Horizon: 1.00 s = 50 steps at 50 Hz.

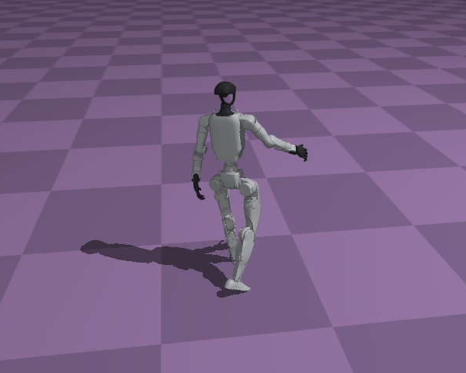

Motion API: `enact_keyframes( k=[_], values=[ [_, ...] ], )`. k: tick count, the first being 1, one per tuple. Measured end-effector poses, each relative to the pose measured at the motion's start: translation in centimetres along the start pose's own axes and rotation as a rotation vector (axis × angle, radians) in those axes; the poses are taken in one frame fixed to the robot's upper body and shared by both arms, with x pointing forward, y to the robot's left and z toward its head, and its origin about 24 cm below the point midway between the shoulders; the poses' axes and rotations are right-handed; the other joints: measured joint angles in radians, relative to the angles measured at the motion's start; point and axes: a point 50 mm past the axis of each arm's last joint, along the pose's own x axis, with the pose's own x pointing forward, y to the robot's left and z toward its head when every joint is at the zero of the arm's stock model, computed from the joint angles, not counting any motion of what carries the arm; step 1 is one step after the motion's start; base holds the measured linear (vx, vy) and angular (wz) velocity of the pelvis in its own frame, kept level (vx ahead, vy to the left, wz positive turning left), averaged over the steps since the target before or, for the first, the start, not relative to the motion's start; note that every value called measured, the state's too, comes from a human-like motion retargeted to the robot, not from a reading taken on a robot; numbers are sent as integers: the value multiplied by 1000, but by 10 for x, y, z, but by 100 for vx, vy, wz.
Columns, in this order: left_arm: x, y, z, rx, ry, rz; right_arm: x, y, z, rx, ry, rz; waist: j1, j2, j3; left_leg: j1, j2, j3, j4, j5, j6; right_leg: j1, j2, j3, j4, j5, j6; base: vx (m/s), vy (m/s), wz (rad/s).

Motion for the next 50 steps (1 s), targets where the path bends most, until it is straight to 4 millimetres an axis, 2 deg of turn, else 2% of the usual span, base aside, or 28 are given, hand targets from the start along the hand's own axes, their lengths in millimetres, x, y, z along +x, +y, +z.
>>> enact_keyframes(
  k=[1, 3, 5, 7, 9, 11, 13, 16, 18, 20, 23, 25, 27, 30, 32, 35, 37, 38, 40, 41, 43, 45, 48, 50],
  values=[
    [-1, -18, 41, 127, -96, -68, -11, 13, -44, -65, 140, 91, -23, 9, -13, 1, -2, -61, 0, -2, 10, -91, -12, 25, 196, 5, 4, 51, 27, 251],
    [-19, -59, 122, 361, -321, -168, -50, 40, -128, -187, 426, 308, -81, 29, -29, 9, -8, -194, 0, -9, 33, -265, -15, 89, 562, 3, 14, 47, 22, 283],
    [-60, -107, 199, 550, -585, -241, -108, 65, -197, -283, 696, 579, -146, 52, -25, 30, -13, -327, 0, -18, 46, -415, 7, 151, 886, -29, 25, 47, 16, 310],
    [-119, -153, 259, 684, -853, -313, -170, 86, -244, -312, 900, 834, -209, 82, -10, 63, -6, -450, 0, -25, 48, -532, 23, 177, 1154, -69, 22, 47, 13, 303],
    [-188, -192, 301, 784, -1102, -373, -229, 103, -272, -284, 1043, 1023, -270, 111, 5, 91, 6, -563, 0, -27, 54, -638, 29, 188, 1367, -98, 12, 45, 10, 283],
    [-256, -219, 324, 856, -1323, -403, -278, 116, -288, -227, 1143, 1133, -329, 136, 18, 115, 23, -666, 0, -24, 64, -737, 51, 198, 1512, -128, 6, 42, 6, 261],
    [-314, -233, 335, 900, -1505, -407, -319, 124, -296, -168, 1219, 1182, -383, 155, 29, 143, 43, -756, 0, -19, 77, -823, 88, 205, 1585, -178, 1, 42, 1, 239],
    [-379, -240, 340, 916, -1702, -398, -361, 130, -301, -113, 1294, 1214, -454, 157, 45, 186, 60, -878, 0, -8, 93, -916, 121, 200, 1567, -273, -17, 41, -4, 218],
    [-407, -241, 340, 908, -1783, -412, -377, 133, -301, -105, 1323, 1248, -488, 145, 50, 212, 65, -953, 0, 1, 93, -954, 133, 189, 1475, -316, -18, 41, -7, 196],
    [-425, -243, 339, 893, -1830, -449, -384, 136, -300, -120, 1336, 1302, -509, 133, 47, 229, 66, -1025, 6, 6, 85, -971, 158, 182, 1314, -329, 1, 41, -9, 182],
    [-434, -249, 338, 844, -1847, -546, -379, 136, -300, -203, 1321, 1383, -513, 115, 26, 241, 56, -1126, 21, 3, 71, -939, 206, 209, 923, -313, 36, 43, -10, 173],
    [-430, -254, 338, 785, -1833, -621, -365, 134, -300, -299, 1294, 1409, -503, 100, 9, 248, 32, -1187, 28, -2, 65, -865, 211, 243, 577, -300, 36, 47, -10, 178],
    [-418, -259, 339, 689, -1796, -691, -341, 130, -300, -441, 1253, 1408, -489, 66, 0, 276, -24, -1257, 29, -3, 64, -728, 169, 280, 181, -248, 30, 53, -10, 195],
    [-382, -261, 341, 521, -1708, -717, -291, 121, -292, -739, 1167, 1403, -447, -11, 33, 378, -131, -1387, 19, 15, 77, -510, 60, 310, -255, -89, 74, 62, -11, 173],
    [-331, -259, 338, 484, -1578, -656, -257, 117, -282, -944, 1103, 1413, -373, -38, 55, 421, -174, -1436, 36, 55, 84, -436, 23, 315, -339, 12, 110, 61, -11, 82],
    [-223, -234, 314, 497, -1256, -484, -194, 107, -253, -1171, 1021, 1323, -240, -70, 74, 410, -261, -1347, 165, 138, 99, -349, -29, 329, -369, 66, 100, 58, -13, 27],
    [-146, -193, 281, 540, -985, -312, -140, 99, -218, -1196, 947, 1140, -191, -114, 42, 163, -363, -1059, 586, 97, 133, -346, -103, 312, -366, 39, 79, 48, -12, 91],
    [-113, -166, 260, 558, -850, -225, -111, 95, -194, -1167, 876, 1007, -196, -116, -6, -45, -349, -878, 866, 54, 162, -379, -123, 277, -363, 22, 69, 42, -11, 168],
    [-59, -99, 207, 555, -583, -42, -57, 84, -139, -1042, 671, 684, -195, -119, -57, -321, -221, -586, 1292, -40, 258, -390, -145, 212, -354, -19, 60, 42, -13, 166],
    [-42, -62, 179, 518, -465, 51, -33, 78, -105, -931, 550, 519, -179, -124, -61, -394, -157, -503, 1445, -103, 306, -378, -148, 196, -352, -35, 57, 46, -16, 99],
    [-26, 9, 119, 407, -255, 227, 3, 63, -30, -674, 317, 240, -130, -136, -60, -520, -67, -391, 1703, -215, 368, -355, -146, 181, -348, -60, 49, 47, -16, 30],
    [-32, 73, 64, 237, -104, 391, 21, 47, 46, -432, 101, 67, -66, -151, -53, -630, -38, -348, 1873, -278, 364, -334, -140, 184, -347, -78, 34, 46, -14, -16],
    [-64, 147, 0, -69, -23, 604, 23, 23, 147, -217, -175, -37, 32, -173, -37, -759, -12, -325, 1969, -302, 301, -299, -131, 191, -347, -98, 17, 47, -9, -25],
    [-90, 182, -32, -241, -29, 722, 14, 6, 199, -139, -314, -75, 87, -186, -27, -812, 29, -312, 1959, -311, 279, -272, -126, 186, -350, -108, 15, 48, -5, -4]
  ],
)
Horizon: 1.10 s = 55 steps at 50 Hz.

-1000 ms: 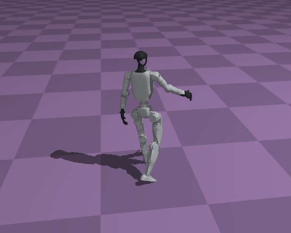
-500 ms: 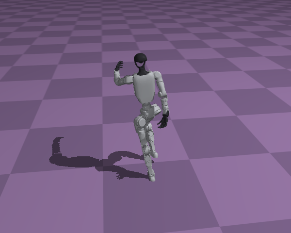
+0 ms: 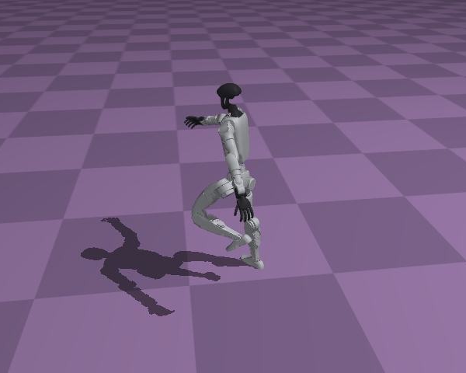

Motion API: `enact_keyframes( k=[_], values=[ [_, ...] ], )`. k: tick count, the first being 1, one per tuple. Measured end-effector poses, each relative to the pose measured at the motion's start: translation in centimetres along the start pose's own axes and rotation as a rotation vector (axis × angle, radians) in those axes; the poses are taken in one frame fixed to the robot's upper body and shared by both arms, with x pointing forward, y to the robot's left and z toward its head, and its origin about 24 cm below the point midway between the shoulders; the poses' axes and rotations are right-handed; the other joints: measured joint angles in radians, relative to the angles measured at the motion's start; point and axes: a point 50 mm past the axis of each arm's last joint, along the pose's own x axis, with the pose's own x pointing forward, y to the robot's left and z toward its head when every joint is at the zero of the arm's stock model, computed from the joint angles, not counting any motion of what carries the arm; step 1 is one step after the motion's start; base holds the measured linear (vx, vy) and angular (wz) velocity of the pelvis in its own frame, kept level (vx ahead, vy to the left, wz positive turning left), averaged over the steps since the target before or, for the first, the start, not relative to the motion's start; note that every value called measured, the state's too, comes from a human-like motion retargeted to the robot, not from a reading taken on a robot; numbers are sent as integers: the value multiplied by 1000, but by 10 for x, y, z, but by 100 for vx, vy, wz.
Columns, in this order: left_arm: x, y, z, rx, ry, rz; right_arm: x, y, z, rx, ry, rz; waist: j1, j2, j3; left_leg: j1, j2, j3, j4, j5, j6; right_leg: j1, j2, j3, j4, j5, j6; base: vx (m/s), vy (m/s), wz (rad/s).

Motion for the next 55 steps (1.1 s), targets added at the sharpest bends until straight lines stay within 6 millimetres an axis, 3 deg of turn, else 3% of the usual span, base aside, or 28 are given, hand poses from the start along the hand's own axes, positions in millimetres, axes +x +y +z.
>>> enact_keyframes(
  k=[3, 5, 8, 10, 11, 13, 15, 17, 19, 21, 24, 26, 28, 31, 34, 37, 40, 43, 45, 48, 50, 51, 53, 55],
  values=[
    [-1, 48, -26, -143, 24, 123, 2, -29, 51, 95, -107, -71, 50, -16, 6, -39, 39, 8, -142, 2, -3, 41, 0, -20, -5, -8, 6, 48, 0, 24],
    [-4, 63, -44, -193, 48, 168, 1, -42, 75, 185, -141, -111, 63, -25, 4, -38, 42, 12, -318, 16, -3, 61, -5, -34, -5, -9, 11, 49, 6, 39],
    [-5, 53, -68, -273, 103, 171, -2, -46, 97, 338, -171, -138, 70, -52, -1, 71, 29, 88, -772, 60, -7, 75, -32, -44, 8, -11, 31, 52, 12, 25],
    [-4, 30, -76, -358, 139, 138, -3, -38, 105, 413, -192, -138, 90, -70, 13, 245, -2, 203, -1217, 128, -50, 88, -56, -28, 24, -16, 58, 58, 20, -33],
    [-3, 14, -78, -384, 158, 100, -3, -29, 103, 431, -202, -134, 111, -46, 30, 360, -10, 264, -1444, 184, -97, 117, -37, -15, 36, -23, 65, 63, 26, -66],
    [-4, -23, -77, -400, 192, -6, -2, -8, 89, 446, -209, -103, 133, 23, 52, 540, 0, 358, -1769, 281, -187, 184, 22, -5, 61, -30, 61, 65, 31, -42],
    [-9, -68, -66, -368, 199, -167, -4, 22, 58, 419, -174, -24, 123, 83, 56, 643, 7, 395, -1928, 348, -249, 242, 66, -23, 89, -2, 37, 64, 34, 41],
    [-20, -120, -42, -288, 164, -372, -10, 59, 7, 348, -63, 101, 84, 119, 56, 698, 0, 357, -1959, 361, -268, 270, 78, -51, 155, 76, -2, 64, 36, 120],
    [-41, -174, -7, -159, 89, -597, -29, 94, -64, 250, 115, 256, 37, 159, 61, 758, -4, 279, -1959, 348, -271, 249, 91, -50, 331, 136, -45, 65, 35, 172],
    [-74, -225, 38, -23, -41, -807, -66, 124, -140, 145, 338, 435, -16, 192, 50, 797, -2, 185, -1959, 329, -259, 123, 113, -7, 658, 123, -60, 62, 30, 208],
    [-151, -286, 121, 72, -308, -1045, -150, 155, -239, -31, 672, 701, -124, 232, 48, 835, 0, 31, -1959, 304, -230, -116, 162, 44, 1188, 27, -58, 59, 19, 248],
    [-218, -309, 175, 74, -501, -1168, -215, 165, -288, -155, 856, 865, -205, 259, 66, 871, 6, -69, -1956, 289, -216, -245, 168, 31, 1484, -37, -63, 61, 11, 251],
    [-289, -316, 222, 64, -703, -1268, -281, 167, -321, -257, 1002, 1013, -286, 283, 88, 902, 16, -164, -1938, 269, -204, -356, 136, -4, 1722, -92, -78, 60, 6, 232],
    [-390, -298, 275, 53, -1031, -1353, -373, 162, -348, -321, 1169, 1193, -404, 311, 114, 948, 37, -284, -1931, 247, -184, -503, 66, -49, 1938, -181, -98, 58, 0, 204],
    [-471, -261, 306, 24, -1348, -1382, -453, 152, -354, -274, 1313, 1348, -505, 329, 130, 1003, 68, -369, -1946, 239, -169, -628, 31, -70, 1980, -259, -91, 57, -12, 162],
    [-526, -225, 318, -27, -1586, -1409, -517, 140, -348, -156, 1455, 1490, -563, 338, 129, 1047, 101, -412, -1951, 232, -159, -720, 48, -68, 1858, -288, -61, 57, -21, 96],
    [-558, -200, 319, -83, -1718, -1463, -554, 131, -338, -34, 1565, 1606, -569, 335, 110, 1063, 110, -425, -1929, 217, -154, -757, 63, -65, 1583, -292, -49, 57, -24, 32],
    [-566, -195, 317, -112, -1730, -1547, -560, 130, -335, 16, 1606, 1663, -542, 324, 65, 1050, 92, -428, -1886, 192, -167, -682, 46, -124, 1113, -275, -63, 60, -25, 6],
    [-555, -203, 316, -130, -1677, -1598, -551, 132, -337, -4, 1594, 1657, -530, 305, 35, 1051, 63, -446, -1858, 179, -184, -551, 56, -178, 690, -184, -44, 67, -28, 42],
    [-516, -221, 316, -229, -1531, -1586, -503, 141, -349, -167, 1490, 1551, -547, 226, 76, 1161, -23, -522, -1840, 199, -197, -239, 65, -190, 98, 84, 55, 79, -32, 77],
    [-473, -242, 310, -242, -1422, -1506, -458, 152, -353, -296, 1384, 1441, -512, 170, 105, 1231, -65, -532, -1828, 254, -200, -124, 63, -149, -36, 182, 128, 78, -35, -17],
    [-441, -257, 302, -214, -1338, -1451, -433, 156, -353, -349, 1331, 1367, -476, 149, 112, 1243, -84, -510, -1798, 301, -190, -91, 64, -118, -48, 185, 145, 76, -36, -88],
    [-363, -283, 274, -139, -1134, -1309, -377, 161, -349, -430, 1226, 1194, -402, 106, 127, 1229, -128, -441, -1666, 382, -156, -22, 54, -61, -56, 162, 149, 75, -36, -120],
    [-270, -298, 225, 19, -889, -1121, -315, 161, -336, -439, 1118, 1003, -348, 58, 109, 1054, -176, -342, -1297, 388, -91, 12, 17, -22, -45, 115, 120, 68, -31, -88]
  ],
)
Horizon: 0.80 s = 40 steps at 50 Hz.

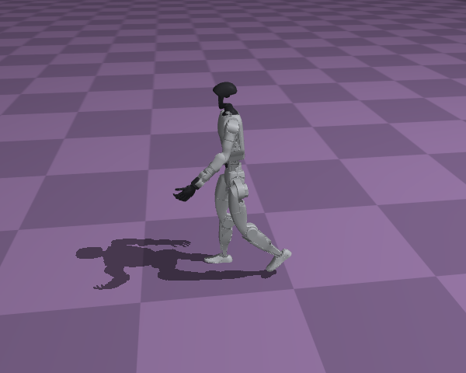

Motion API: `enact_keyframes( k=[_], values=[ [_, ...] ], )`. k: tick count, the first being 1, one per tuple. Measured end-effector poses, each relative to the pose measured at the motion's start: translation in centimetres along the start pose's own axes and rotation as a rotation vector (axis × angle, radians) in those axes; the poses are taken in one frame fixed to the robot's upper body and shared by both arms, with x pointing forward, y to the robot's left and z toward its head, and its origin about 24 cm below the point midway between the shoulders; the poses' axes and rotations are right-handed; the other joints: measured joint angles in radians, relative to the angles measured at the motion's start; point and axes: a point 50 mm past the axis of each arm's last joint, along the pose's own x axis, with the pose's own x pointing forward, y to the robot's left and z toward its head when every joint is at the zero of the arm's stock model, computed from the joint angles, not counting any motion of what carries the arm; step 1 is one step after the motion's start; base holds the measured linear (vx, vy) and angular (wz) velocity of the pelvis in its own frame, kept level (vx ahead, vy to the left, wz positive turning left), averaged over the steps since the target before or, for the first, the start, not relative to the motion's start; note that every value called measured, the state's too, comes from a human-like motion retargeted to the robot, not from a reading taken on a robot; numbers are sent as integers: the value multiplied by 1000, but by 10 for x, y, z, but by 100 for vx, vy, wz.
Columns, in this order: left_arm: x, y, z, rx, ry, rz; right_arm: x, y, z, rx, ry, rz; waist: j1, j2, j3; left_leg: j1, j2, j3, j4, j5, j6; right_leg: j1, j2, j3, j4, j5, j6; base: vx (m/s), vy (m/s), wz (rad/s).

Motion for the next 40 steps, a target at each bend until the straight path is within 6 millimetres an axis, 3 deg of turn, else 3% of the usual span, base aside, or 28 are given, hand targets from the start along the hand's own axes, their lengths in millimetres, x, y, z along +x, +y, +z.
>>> enact_keyframes(
  k=[2, 4, 6, 8, 11, 14, 17, 19, 20, 22, 25, 27, 30, 33, 36, 38, 40],
  values=[
    [-32, 43, -94, 90, 335, 108, -20, -58, 48, 104, -155, -187, 21, -4, -76, -326, 17, 87, 481, -47, 64, -51, -4, 18, 11, -31, -46, 60, -21, -41],
    [-89, 81, -172, 175, 663, 192, -56, -116, 96, 213, -340, -362, 66, -13, -89, -527, 41, 157, 815, -109, 109, -46, 2, 55, 24, -62, -75, 65, -16, -87],
    [-160, 109, -231, 248, 951, 243, -106, -166, 138, 311, -538, -499, 132, -23, -73, -665, 62, 217, 1054, -198, 133, -14, 11, 106, 34, -90, -94, 69, -13, -135],
    [-233, 128, -269, 284, 1169, 290, -164, -205, 173, 376, -732, -613, 205, -34, -56, -782, 87, 269, 1211, -283, 138, 20, 20, 159, 37, -112, -107, 69, -9, -148],
    [-331, 141, -298, 238, 1359, 398, -255, -243, 207, 404, -979, -774, 304, -46, -47, -936, 149, 323, 1293, -349, 126, 65, 30, 224, 32, -135, -118, 67, -3, -126],
    [-408, 142, -305, 116, 1460, 527, -332, -261, 224, 396, -1140, -910, 373, -60, -54, -1046, 222, 356, 1215, -348, 115, 102, 31, 264, 24, -155, -124, 66, 4, -81],
    [-451, 136, -306, 7, 1523, 600, -383, -265, 232, 399, -1218, -981, 408, -79, -76, -1080, 277, 398, 980, -331, 115, 125, 22, 284, 24, -175, -121, 67, 10, -43],
    [-458, 131, -308, -39, 1537, 607, -399, -263, 237, 403, -1233, -985, 417, -96, -94, -1034, 280, 445, 712, -330, 107, 133, 9, 295, 30, -188, -107, 70, 15, -34],
    [-456, 129, -310, -58, 1535, 607, -403, -261, 241, 403, -1235, -979, 421, -105, -103, -994, 270, 473, 549, -331, 98, 136, 0, 301, 35, -194, -96, 74, 19, -52],
    [-431, 126, -313, -102, 1472, 627, -399, -254, 248, 393, -1222, -960, 445, -116, -93, -826, 213, 534, 121, -282, 41, 164, -16, 330, 49, -206, -63, 78, 23, -88],
    [-370, 125, -313, -161, 1316, 654, -365, -241, 256, 372, -1181, -930, 489, -39, -57, -526, 188, 576, -429, -131, -83, 259, 53, 392, 93, -198, -49, 84, 30, -99],
    [-313, 121, -304, -178, 1193, 617, -318, -229, 254, 340, -1114, -875, 474, 21, -43, -399, 194, 566, -578, -53, -132, 309, 107, 395, 157, -140, -68, 82, 34, -7],
    [-216, 110, -270, -120, 1010, 470, -222, -200, 231, 258, -924, -727, 420, 92, -33, -264, 207, 511, -655, -13, -157, 284, 175, 326, 410, -32, -116, 78, 33, 70],
    [-110, 87, -196, 122, 774, 271, -123, -150, 179, 145, -661, -513, 342, 113, -67, -248, 211, 422, -644, -44, -120, 18, 192, 205, 945, -85, -146, 67, 27, 123],
    [-27, 49, -86, 368, 446, 144, -49, -86, 108, 5, -386, -301, 233, 131, -79, -259, 212, 322, -590, -95, -86, -243, 181, 118, 1400, -191, -174, 64, 17, 153],
    [3, 19, -4, 466, 212, 91, -17, -41, 54, -85, -216, -147, 152, 148, -75, -259, 216, 256, -550, -125, -73, -393, 177, 76, 1620, -245, -170, 65, 9, 156],
    [14, -11, 75, 501, -13, 47, 1, 4, -1, -144, -63, 14, 72, 169, -69, -248, 223, 198, -527, -145, -66, -529, 169, 38, 1771, -276, -152, 64, 4, 141]
  ],
)
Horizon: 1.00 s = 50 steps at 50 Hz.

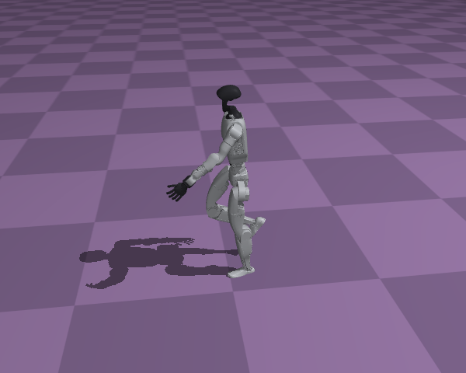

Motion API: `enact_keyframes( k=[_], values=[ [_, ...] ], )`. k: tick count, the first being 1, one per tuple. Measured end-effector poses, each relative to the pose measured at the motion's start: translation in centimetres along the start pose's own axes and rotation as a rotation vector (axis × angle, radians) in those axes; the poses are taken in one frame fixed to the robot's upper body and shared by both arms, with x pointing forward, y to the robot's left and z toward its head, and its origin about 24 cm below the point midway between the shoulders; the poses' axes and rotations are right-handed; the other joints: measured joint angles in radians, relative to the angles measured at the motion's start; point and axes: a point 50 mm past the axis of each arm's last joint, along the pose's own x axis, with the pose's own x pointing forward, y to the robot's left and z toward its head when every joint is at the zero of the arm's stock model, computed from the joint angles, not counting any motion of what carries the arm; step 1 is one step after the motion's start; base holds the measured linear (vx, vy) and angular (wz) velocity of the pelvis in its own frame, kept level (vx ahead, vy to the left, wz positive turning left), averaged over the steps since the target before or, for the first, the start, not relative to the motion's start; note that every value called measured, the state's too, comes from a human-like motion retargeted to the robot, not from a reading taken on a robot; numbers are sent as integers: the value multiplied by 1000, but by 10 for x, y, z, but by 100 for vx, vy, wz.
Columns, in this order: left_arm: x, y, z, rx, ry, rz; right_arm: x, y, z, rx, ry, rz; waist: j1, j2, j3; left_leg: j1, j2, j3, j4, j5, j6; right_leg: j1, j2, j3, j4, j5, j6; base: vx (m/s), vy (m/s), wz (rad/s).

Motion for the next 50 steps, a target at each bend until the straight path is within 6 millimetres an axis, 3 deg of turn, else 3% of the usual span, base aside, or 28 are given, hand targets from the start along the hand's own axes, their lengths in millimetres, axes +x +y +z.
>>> enact_keyframes(
  k=[3, 5, 7, 11, 13, 15, 18, 20, 22, 24, 25, 27, 29, 31, 33, 35, 38, 40, 42, 44, 46, 48, 50],
  values=[
    [-11, 16, 105, -22, -297, 10, 0, 68, -68, 17, 168, 233, -108, 31, 10, 52, 17, -62, -17, -13, 2, -160, -41, -54, 86, -35, 22, 65, -2, 113],
    [-29, 26, 160, -38, -466, 13, -10, 105, -108, 75, 256, 354, -168, 48, 19, 102, 33, -87, -44, -15, -4, -232, -78, -85, 69, -59, 29, 66, -8, 84],
    [-48, 33, 200, -46, -602, 12, -23, 134, -139, 153, 325, 446, -211, 59, 21, 147, 46, -98, -64, -17, -12, -277, -107, -103, -17, -74, 35, 67, -12, 58],
    [-78, 36, 247, -75, -790, -36, -49, 172, -177, 287, 414, 598, -243, 70, -10, 191, 52, -106, -58, -41, -28, -293, -137, -128, -395, -83, 46, 69, -17, 25],
    [-83, 30, 254, -112, -839, -104, -55, 182, -183, 325, 428, 659, -240, 71, -41, 193, 43, -112, -35, -62, -41, -236, -135, -150, -719, -72, 50, 73, -22, 21],
    [-79, 21, 247, -180, -849, -181, -55, 182, -180, 335, 423, 688, -239, 62, -65, 206, 20, -134, -5, -75, -54, -101, -120, -173, -1143, 3, 67, 80, -25, 56],
    [-61, 12, 213, -329, -804, -202, -33, 144, -153, 240, 377, 586, -274, 2, 22, 354, -39, -200, 23, -41, -68, 256, -119, -201, -1723, 261, 150, 89, -31, 80],
    [-41, 2, 169, -354, -693, -203, -17, 112, -122, 139, 322, 471, -238, -50, 61, 430, -75, -196, 49, 32, -59, 357, -133, -182, -1790, 341, 223, 85, -38, -44],
    [-18, -11, 92, -357, -472, -188, -4, 71, -85, 60, 258, 305, -167, -94, 75, 423, -110, -157, 179, 108, -9, 420, -129, -126, -1790, 347, 228, 80, -42, -131],
    [-10, -23, -7, -334, -171, -154, 0, 19, -43, 33, 174, 95, -117, -140, 62, 286, -164, -127, 501, 109, 72, 472, -168, -77, -1790, 315, 211, 75, -29, -111],
    [-15, -29, -61, -309, -4, -137, -2, -9, -19, 37, 117, -19, -100, -152, 39, 158, -176, -109, 731, 80, 108, 475, -178, -56, -1790, 295, 187, 65, -25, -86],
    [-44, -38, -163, -262, 332, -102, -21, -74, 40, 92, -53, -263, -63, -151, -9, -108, -166, -70, 1147, 13, 155, 451, -170, -13, -1788, 264, 144, 63, -20, -96],
    [-97, -45, -251, -204, 659, -84, -58, -133, 100, 180, -262, -465, -3, -166, -9, -274, -157, -19, 1439, -57, 180, 471, -165, 46, -1784, 236, 123, 67, -14, -145],
    [-164, -53, -318, -149, 944, -98, -113, -182, 155, 271, -498, -605, 70, -182, 3, -406, -140, 35, 1649, -131, 187, 497, -160, 113, -1778, 212, 109, 68, -9, -176],
    [-235, -59, -361, -119, 1166, -124, -178, -217, 202, 334, -735, -701, 149, -196, 12, -529, -113, 82, 1784, -191, 181, 515, -152, 180, -1773, 189, 98, 65, -4, -176],
    [-299, -65, -387, -125, 1321, -149, -247, -239, 236, 359, -945, -783, 221, -206, 13, -649, -76, 112, 1844, -231, 169, 528, -142, 235, -1773, 170, 89, 62, 0, -151],
    [-373, -71, -402, -202, 1456, -205, -336, -255, 263, 362, -1160, -896, 298, -216, 8, -792, -13, 135, 1785, -239, 158, 550, -131, 284, -1777, 147, 77, 61, 6, -97],
    [-407, -75, -403, -276, 1511, -264, -382, -259, 271, 371, -1245, -948, 326, -224, 3, -848, 22, 153, 1659, -220, 162, 568, -130, 295, -1779, 133, 70, 61, 10, -39],
    [-425, -78, -402, -347, 1544, -327, -409, -260, 273, 393, -1290, -958, 332, -233, -5, -850, 37, 187, 1440, -196, 170, 585, -134, 294, -1778, 121, 67, 63, 13, -4],
    [-425, -80, -400, -410, 1549, -367, -424, -260, 275, 416, -1314, -937, 336, -245, -9, -788, 24, 241, 1123, -171, 162, 603, -144, 294, -1775, 110, 75, 67, 17, -4],
    [-409, -83, -399, -462, 1520, -353, -424, -258, 277, 427, -1321, -906, 354, -251, 2, -644, -16, 309, 703, -120, 117, 634, -149, 310, -1768, 95, 97, 74, 21, -56],
    [-380, -85, -398, -483, 1460, -296, -410, -256, 279, 429, -1316, -889, 392, -213, 38, -434, -42, 369, 269, -19, 32, 703, -115, 349, -1753, 73, 112, 82, 27, -112],
    [-344, -86, -393, -468, 1374, -241, -379, -252, 279, 422, -1287, -871, 408, -144, 63, -267, -31, 400, 1, 81, -49, 785, -51, 385, -1725, 64, 105, 84, 32, -73]
  ],
)
